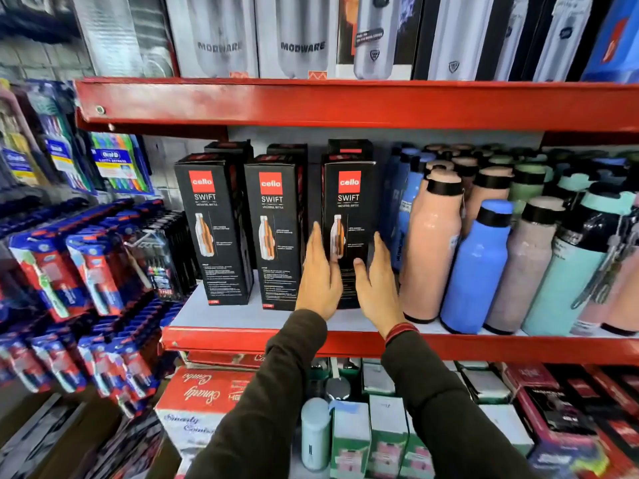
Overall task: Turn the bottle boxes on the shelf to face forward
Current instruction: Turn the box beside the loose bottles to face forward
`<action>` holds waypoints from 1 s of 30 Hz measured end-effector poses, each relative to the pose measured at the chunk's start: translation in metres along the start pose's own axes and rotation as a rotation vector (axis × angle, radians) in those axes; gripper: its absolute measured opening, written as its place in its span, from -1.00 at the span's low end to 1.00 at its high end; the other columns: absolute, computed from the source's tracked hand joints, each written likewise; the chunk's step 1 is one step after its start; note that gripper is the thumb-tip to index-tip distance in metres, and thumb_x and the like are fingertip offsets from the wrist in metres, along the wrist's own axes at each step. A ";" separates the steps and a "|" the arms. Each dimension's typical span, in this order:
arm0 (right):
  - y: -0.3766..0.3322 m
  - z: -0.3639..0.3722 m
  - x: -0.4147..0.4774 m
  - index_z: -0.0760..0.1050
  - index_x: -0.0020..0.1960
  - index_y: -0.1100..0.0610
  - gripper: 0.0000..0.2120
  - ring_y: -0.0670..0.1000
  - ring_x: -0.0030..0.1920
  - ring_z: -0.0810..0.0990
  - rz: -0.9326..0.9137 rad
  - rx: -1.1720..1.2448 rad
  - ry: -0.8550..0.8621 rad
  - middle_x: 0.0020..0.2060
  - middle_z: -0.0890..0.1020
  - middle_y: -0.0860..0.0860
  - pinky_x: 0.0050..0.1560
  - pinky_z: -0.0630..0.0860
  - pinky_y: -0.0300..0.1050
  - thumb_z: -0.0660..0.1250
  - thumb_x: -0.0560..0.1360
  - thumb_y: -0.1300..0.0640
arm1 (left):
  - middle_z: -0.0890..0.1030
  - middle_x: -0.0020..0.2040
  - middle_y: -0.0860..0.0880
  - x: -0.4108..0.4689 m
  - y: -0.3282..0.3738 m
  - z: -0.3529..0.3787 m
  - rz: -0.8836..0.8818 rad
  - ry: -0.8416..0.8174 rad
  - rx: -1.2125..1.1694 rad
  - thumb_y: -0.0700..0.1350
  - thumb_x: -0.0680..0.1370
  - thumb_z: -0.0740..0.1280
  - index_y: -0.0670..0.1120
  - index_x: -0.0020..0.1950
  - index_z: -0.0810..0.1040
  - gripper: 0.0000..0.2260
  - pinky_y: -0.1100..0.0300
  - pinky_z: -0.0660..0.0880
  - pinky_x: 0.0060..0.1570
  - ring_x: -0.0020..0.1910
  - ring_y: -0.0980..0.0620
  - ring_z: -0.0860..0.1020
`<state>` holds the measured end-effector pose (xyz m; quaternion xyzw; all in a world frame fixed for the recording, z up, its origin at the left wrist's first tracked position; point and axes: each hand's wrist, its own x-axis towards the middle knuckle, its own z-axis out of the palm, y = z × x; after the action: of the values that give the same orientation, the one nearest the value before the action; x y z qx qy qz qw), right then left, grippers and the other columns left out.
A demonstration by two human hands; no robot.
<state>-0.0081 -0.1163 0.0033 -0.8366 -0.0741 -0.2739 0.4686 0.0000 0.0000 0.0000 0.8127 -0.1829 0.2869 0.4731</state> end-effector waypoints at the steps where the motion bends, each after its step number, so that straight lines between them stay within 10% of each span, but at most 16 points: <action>1: 0.001 0.000 0.003 0.02 0.57 0.12 -0.43 0.02 0.52 0.21 0.027 0.024 0.003 0.54 0.21 0.07 0.37 0.10 -0.29 0.15 0.63 0.14 | 0.04 0.62 -0.01 0.002 -0.002 0.002 -0.059 -0.009 -0.036 -0.17 0.65 0.09 -0.08 0.60 -0.06 -0.45 0.22 0.04 0.53 0.56 0.19 0.02; 8: 0.020 0.009 0.012 0.30 0.45 0.05 -0.56 -0.01 0.26 0.54 0.128 0.126 -0.008 0.26 0.56 0.00 0.21 0.39 -0.21 0.24 0.59 0.20 | 0.50 0.39 -0.10 0.012 -0.015 0.009 -0.310 0.013 -0.128 -0.08 0.66 0.14 -0.05 0.55 0.22 -0.56 0.28 0.34 0.24 0.35 -0.01 0.48; 14: 0.020 0.007 0.010 0.46 0.34 0.14 -0.64 -0.17 0.12 0.54 0.164 0.248 0.096 0.10 0.55 -0.12 0.21 0.47 -0.26 0.32 0.55 0.26 | 0.55 0.03 0.01 0.012 -0.016 0.006 -0.337 0.027 -0.146 -0.08 0.65 0.19 -0.08 0.53 0.28 -0.57 0.59 0.33 -0.17 -0.19 0.36 0.46; 20: 0.019 0.002 0.007 0.50 0.32 0.10 -0.61 -0.18 0.08 0.59 0.152 0.274 0.130 0.07 0.59 -0.15 0.06 0.43 -0.54 0.39 0.51 0.25 | 0.60 0.25 -0.07 0.010 -0.011 0.004 -0.321 0.054 -0.216 -0.07 0.64 0.22 -0.05 0.50 0.32 -0.58 0.48 0.35 0.07 0.12 0.24 0.50; 24: 0.017 -0.006 0.008 0.41 0.36 -0.05 -0.36 -0.27 0.06 0.59 0.117 0.195 0.076 0.05 0.63 -0.21 0.13 0.49 -0.36 0.54 0.34 0.14 | 0.61 -0.05 0.23 0.007 -0.003 0.006 -0.316 0.098 -0.321 -0.01 0.61 0.26 0.05 0.45 0.40 -0.61 0.49 0.42 0.00 -0.10 0.46 0.54; 30: 0.010 -0.013 0.013 0.33 0.38 -0.07 -0.11 -0.14 0.13 0.60 0.128 0.147 0.086 0.14 0.64 -0.14 0.13 0.52 -0.26 0.65 0.14 -0.10 | 0.62 0.26 0.07 0.001 0.008 0.011 -0.246 0.210 -0.412 0.00 0.62 0.21 0.05 0.33 0.55 -0.69 0.07 0.48 0.34 0.28 0.19 0.54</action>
<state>0.0021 -0.1340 0.0082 -0.7904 -0.0201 -0.2729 0.5481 -0.0009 -0.0136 0.0018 0.6812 -0.0870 0.2668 0.6762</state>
